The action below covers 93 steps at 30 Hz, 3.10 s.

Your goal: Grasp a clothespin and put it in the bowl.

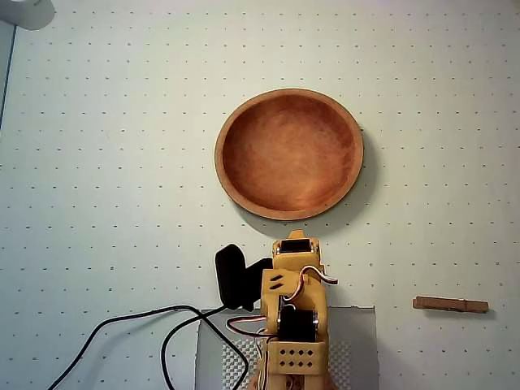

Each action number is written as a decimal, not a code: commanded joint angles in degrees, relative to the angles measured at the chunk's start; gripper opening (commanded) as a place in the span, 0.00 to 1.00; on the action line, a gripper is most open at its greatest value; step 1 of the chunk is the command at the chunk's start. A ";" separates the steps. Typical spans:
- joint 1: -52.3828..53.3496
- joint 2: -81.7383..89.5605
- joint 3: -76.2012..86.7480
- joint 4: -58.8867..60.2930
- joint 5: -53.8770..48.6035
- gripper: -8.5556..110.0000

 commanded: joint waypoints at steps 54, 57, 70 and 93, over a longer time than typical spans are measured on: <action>0.97 -36.56 -68.47 14.50 -31.64 0.04; 0.97 -47.90 -82.53 20.57 -33.84 0.04; 15.64 -75.32 -101.69 42.36 -47.72 0.04; 48.96 -90.00 -89.91 42.80 -61.26 0.04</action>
